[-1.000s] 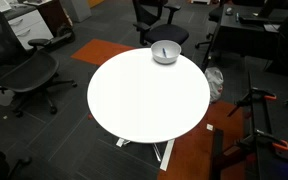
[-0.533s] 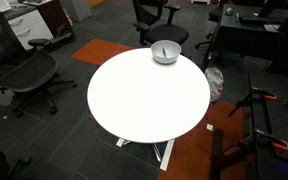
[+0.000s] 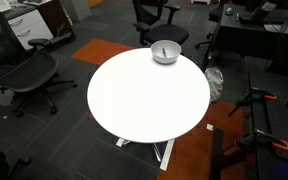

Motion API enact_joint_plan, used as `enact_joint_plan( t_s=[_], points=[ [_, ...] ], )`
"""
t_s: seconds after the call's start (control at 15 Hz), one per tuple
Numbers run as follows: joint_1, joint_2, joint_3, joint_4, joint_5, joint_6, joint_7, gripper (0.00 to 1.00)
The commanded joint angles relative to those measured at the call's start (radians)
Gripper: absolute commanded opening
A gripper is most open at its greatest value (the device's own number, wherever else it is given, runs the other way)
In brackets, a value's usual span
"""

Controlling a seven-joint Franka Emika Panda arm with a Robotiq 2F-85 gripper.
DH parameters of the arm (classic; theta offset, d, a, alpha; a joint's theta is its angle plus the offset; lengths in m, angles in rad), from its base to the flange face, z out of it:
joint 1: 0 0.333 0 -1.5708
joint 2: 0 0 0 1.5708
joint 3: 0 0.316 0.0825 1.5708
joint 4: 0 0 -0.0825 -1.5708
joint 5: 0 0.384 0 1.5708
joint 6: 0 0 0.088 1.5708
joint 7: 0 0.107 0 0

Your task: Take the pen out of the bowl and put it on the table

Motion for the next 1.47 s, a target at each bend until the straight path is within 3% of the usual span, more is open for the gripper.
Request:
enact_joint_plan(
  t_s=[0.0,0.33,0.6,0.93,1.4],
  points=[
    [-0.070,0.143,-0.007,0.041,0.017,0.155,0.095,1.00],
    [-0.143,0.359,0.011,0.127,0.027,0.340,0.288,1.00],
    [-0.176,0.534,0.008,0.250,0.027,0.386,0.453,1.00],
    [-0.177,0.722,-0.011,0.392,0.021,0.351,0.584,1.00],
    [-0.163,0.925,-0.059,0.545,0.030,0.265,0.657,1.00]
  ],
)
